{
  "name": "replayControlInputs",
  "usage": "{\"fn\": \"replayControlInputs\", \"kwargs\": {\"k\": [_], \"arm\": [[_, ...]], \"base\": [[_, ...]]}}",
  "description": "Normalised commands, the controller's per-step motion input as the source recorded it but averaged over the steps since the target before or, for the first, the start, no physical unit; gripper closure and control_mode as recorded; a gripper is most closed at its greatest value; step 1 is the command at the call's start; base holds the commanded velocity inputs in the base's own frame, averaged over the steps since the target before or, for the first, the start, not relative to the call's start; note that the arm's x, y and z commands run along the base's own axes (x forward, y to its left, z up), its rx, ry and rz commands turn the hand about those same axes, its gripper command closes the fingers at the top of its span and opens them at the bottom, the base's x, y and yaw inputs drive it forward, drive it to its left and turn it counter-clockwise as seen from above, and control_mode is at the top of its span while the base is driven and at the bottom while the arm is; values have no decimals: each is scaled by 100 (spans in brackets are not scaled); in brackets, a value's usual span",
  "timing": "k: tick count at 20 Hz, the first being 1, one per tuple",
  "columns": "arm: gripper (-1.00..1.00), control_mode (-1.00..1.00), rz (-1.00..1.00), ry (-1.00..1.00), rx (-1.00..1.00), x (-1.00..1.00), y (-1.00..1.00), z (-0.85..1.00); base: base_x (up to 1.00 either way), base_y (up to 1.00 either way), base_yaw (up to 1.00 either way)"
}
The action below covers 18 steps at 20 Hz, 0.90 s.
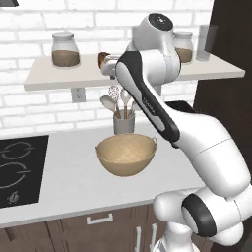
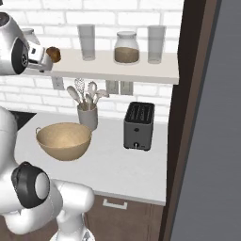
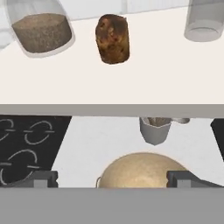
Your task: Open the cabinet, pick up the bread from the cabinet and place it in the basket. Then move the basket to the dining counter.
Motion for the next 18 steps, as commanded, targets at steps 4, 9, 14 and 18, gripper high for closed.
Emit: {"fn": "replayControlInputs", "kwargs": {"k": [4,9,14,18], "arm": [[-100,-100,0,0,-8,78,0,43],[-100,-100,0,7,-13,75,2,13],[-100,-100,0,0,-1,53,9,0],[-100,-100,0,0,0,48,4,0]], "base": [[0,0,0],[0,0,0],[0,0,0],[0,0,0]]}}
